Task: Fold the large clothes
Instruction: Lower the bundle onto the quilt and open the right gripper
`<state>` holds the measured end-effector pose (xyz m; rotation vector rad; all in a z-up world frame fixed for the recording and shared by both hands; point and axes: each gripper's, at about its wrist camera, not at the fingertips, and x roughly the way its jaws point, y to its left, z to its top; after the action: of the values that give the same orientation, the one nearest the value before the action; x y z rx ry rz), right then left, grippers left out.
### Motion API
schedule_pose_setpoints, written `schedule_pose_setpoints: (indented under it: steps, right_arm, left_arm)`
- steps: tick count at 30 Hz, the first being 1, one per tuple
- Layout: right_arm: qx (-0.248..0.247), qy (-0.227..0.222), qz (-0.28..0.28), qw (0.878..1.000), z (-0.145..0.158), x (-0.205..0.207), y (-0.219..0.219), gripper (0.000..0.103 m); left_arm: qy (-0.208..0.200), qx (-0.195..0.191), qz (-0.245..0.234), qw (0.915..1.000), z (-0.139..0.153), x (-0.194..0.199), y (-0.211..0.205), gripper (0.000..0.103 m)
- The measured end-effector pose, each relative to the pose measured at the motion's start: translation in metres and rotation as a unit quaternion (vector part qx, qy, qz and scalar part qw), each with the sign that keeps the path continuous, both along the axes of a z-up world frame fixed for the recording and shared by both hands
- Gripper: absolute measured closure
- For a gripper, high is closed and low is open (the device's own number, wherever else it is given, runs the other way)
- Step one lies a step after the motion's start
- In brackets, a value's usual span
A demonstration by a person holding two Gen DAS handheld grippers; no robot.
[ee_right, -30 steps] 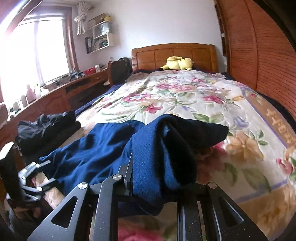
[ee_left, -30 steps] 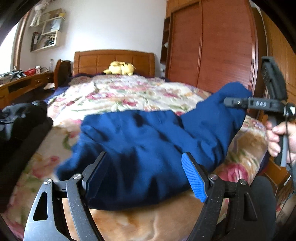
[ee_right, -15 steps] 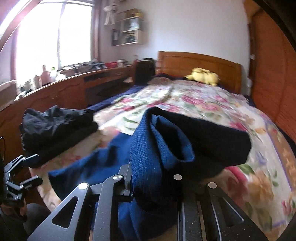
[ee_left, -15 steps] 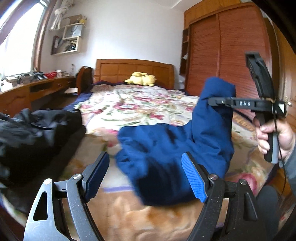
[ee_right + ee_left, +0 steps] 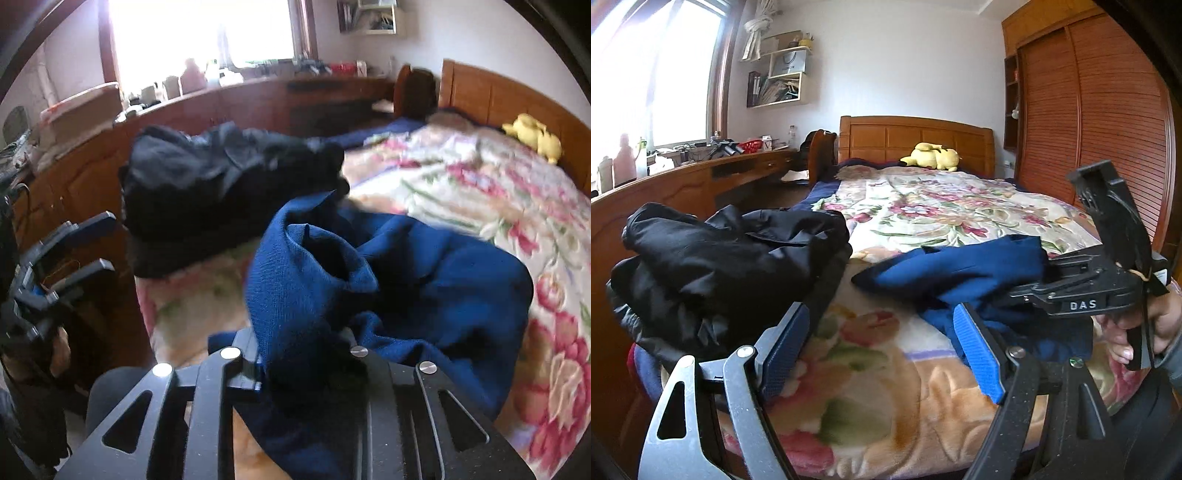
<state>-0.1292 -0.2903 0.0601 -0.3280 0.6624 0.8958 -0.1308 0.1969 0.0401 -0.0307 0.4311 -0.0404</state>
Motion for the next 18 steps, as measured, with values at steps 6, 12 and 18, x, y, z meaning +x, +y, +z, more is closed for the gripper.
schedule_pose_setpoints:
  steps: [6,12,18]
  right_arm:
    - [0.059,-0.006,0.006,0.998,0.029,-0.011,-0.027,0.021]
    - [0.052,-0.074,-0.064,0.994,0.042,-0.011,-0.079,0.020]
    - [0.044,-0.044,-0.126,0.990,0.015,0.031,-0.093,0.020]
  left_arm:
    - [-0.015,-0.001,-0.014,0.9998,0.007,0.004,-0.014,0.022]
    - [-0.036,-0.012,-0.043,0.9984,0.027,0.017,-0.035,0.022]
    - [-0.026,-0.001,-0.082,0.9963,0.047,0.061,-0.065,0.022]
